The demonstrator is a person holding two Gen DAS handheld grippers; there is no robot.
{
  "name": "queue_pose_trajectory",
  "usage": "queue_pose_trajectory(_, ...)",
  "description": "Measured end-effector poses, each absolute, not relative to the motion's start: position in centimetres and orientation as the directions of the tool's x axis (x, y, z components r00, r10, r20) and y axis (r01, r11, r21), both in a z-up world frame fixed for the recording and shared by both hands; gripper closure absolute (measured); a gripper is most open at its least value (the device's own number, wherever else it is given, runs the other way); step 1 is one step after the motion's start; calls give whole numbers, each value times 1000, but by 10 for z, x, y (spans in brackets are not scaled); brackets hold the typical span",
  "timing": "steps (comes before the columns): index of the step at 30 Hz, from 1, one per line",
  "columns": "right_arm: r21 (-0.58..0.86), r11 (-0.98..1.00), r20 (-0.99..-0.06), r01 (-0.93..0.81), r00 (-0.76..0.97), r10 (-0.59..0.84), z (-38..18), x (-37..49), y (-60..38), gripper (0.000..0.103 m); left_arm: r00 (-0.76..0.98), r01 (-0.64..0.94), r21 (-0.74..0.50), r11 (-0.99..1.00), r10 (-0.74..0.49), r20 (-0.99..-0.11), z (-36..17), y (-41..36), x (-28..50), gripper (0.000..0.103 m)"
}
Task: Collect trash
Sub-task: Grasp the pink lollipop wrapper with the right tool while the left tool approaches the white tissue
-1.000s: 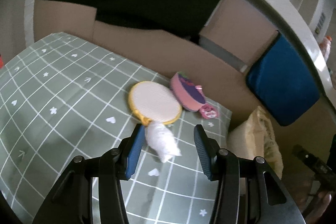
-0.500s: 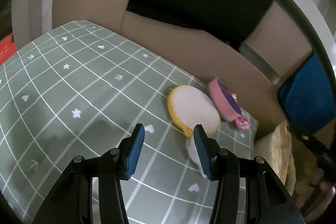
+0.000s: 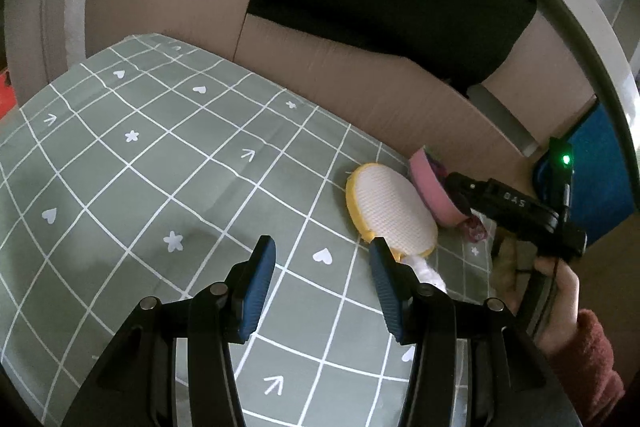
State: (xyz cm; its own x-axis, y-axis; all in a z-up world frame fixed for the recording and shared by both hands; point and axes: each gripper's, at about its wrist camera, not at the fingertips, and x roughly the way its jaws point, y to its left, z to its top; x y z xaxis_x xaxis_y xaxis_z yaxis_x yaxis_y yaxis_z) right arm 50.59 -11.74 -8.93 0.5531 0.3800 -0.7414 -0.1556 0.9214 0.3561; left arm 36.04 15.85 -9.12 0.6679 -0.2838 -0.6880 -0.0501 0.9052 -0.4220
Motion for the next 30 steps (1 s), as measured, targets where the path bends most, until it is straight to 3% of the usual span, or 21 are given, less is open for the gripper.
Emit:
queue_pose_trajectory(10,457,850,-725,-263,443,527,-96,446,-102,43,655,-31,-436,900,-311,-689,-92,152,354,53)
queue_pose_trajectory(15,333,899,-759,-284,486,435,-92,415,-100,43,622,-6,-453,891,-352,-700,-94,129,344,53)
queue_pose_trajectory(18,247,930,-713,-271,599,364,-67,397,-112,43,611,17,-446,895,-363,-704,-95,106,344,53)
queue_pose_trajectory(23,255,943,-624,-213,709,329,-27,388,-142,43,617,-17,-387,922,-295,-730,-96,69,359,53)
queue_pose_trajectory(27,254,949,-609,-189,731,308,-16,381,-154,43,591,-55,-362,931,-262,-763,-107,53,373,53)
queue_pose_trajectory(28,256,948,-612,-189,727,311,-17,380,-155,43,578,-61,-364,929,-265,-772,-110,52,376,57)
queue_pose_trajectory(29,260,946,-615,-193,722,316,-18,378,-154,43,566,-66,-375,925,-275,-777,-114,52,377,76)
queue_pose_trajectory(30,271,940,-625,-205,706,334,-23,377,-152,43,554,-70,-377,923,-279,-784,-116,54,376,85)
